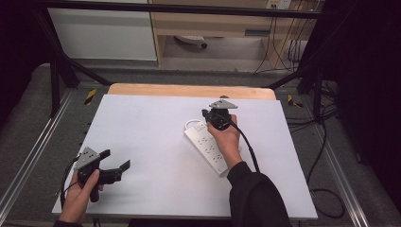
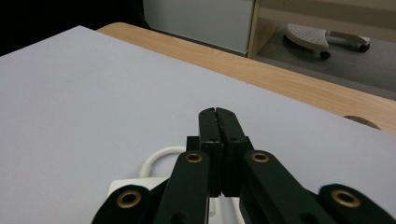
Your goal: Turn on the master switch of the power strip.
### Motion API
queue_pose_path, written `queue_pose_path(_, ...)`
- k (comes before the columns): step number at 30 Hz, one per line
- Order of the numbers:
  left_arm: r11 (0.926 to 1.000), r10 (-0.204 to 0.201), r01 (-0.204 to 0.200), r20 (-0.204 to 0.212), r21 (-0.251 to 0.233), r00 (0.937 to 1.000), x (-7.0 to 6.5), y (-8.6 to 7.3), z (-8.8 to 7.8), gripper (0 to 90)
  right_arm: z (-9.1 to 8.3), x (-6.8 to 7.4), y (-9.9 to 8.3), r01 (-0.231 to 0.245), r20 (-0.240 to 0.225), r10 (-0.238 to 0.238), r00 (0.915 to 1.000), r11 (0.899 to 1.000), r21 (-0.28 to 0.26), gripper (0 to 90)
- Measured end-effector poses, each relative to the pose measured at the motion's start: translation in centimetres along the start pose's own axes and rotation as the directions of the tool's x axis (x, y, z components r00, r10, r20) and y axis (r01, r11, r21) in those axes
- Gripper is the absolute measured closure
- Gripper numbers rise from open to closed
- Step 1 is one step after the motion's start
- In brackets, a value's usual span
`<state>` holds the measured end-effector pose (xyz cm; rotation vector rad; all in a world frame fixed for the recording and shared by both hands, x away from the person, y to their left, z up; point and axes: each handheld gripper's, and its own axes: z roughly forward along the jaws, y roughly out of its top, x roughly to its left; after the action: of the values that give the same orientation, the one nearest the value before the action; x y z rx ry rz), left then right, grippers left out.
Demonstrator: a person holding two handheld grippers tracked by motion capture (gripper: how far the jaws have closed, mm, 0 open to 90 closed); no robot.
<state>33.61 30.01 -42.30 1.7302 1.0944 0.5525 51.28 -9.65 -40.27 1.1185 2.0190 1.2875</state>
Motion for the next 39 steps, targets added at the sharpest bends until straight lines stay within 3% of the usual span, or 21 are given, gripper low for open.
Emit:
queue_pose_path(22, 1.0000, 0.009, -0.009, 0.003, 0.000, 1.0000, 0.0, 0.0, 0.0, 6.4, 1.7, 1.1, -1.2, 0.016, -0.026, -0.014, 0.9996, 0.994, 0.112, 90.0)
queue_pose_path(39, 0.9999, 0.015, -0.015, 0.004, 0.004, 0.9999, 0.0, 0.0, 0.0, 6.4, 2.0, 1.3, -1.5, 0.019, -0.042, -0.012, 0.9990, 0.988, 0.156, 90.0)
